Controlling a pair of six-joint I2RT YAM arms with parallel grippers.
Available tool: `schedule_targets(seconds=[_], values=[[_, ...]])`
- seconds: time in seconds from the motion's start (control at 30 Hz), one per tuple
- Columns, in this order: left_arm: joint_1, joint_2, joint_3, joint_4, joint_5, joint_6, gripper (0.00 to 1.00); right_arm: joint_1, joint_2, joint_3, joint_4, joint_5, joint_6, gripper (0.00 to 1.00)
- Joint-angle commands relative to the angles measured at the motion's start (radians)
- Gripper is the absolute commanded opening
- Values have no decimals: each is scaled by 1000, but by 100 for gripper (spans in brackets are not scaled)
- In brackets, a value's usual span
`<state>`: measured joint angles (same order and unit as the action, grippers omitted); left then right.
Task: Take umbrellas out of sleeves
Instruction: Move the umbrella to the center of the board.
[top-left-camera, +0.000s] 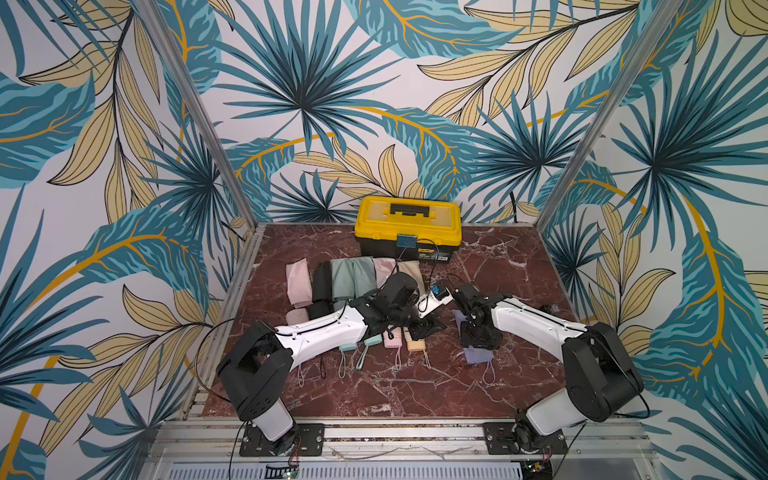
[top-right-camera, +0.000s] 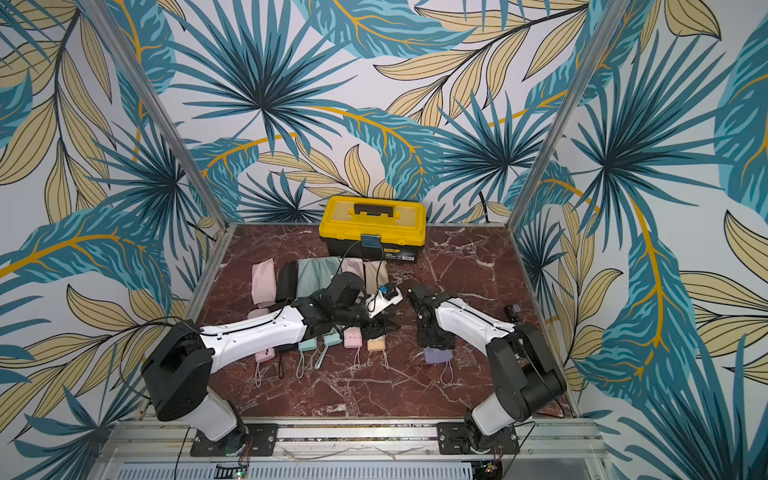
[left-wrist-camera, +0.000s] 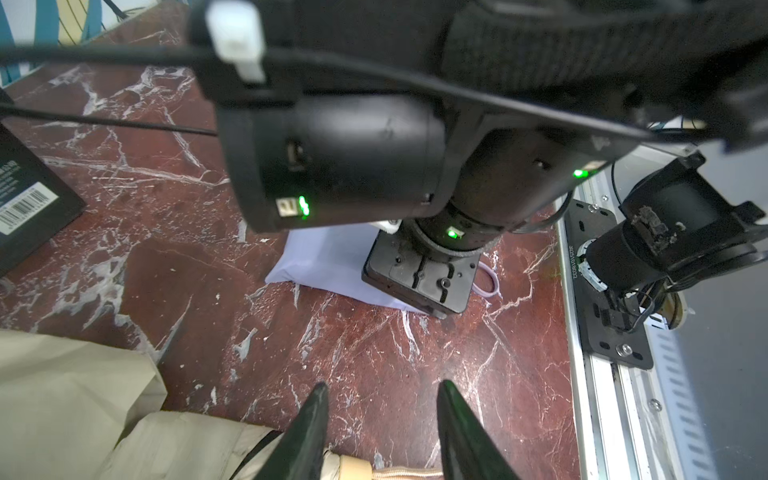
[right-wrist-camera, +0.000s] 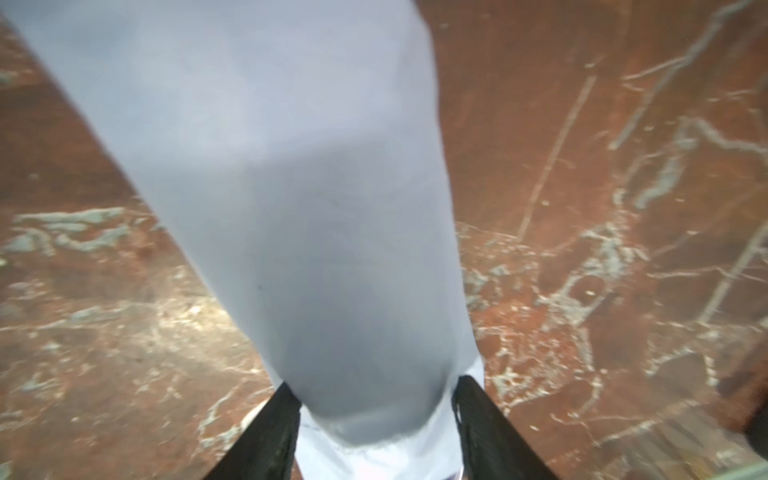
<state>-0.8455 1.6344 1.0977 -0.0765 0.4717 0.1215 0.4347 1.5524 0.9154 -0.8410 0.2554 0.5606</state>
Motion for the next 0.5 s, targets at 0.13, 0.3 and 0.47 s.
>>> schedule_targets(seconds=[0.13,0.3,0.47], values=[[-5,-14,-7,12,29,27,44,2,-110,-46,16,-77,20,66],[-6,54,32,11,68,141,45,1,-260,-71,26,-110,51,66],[-6,145,88,10,59,330,46,-30,-378,-64,-53,-69,111,66]])
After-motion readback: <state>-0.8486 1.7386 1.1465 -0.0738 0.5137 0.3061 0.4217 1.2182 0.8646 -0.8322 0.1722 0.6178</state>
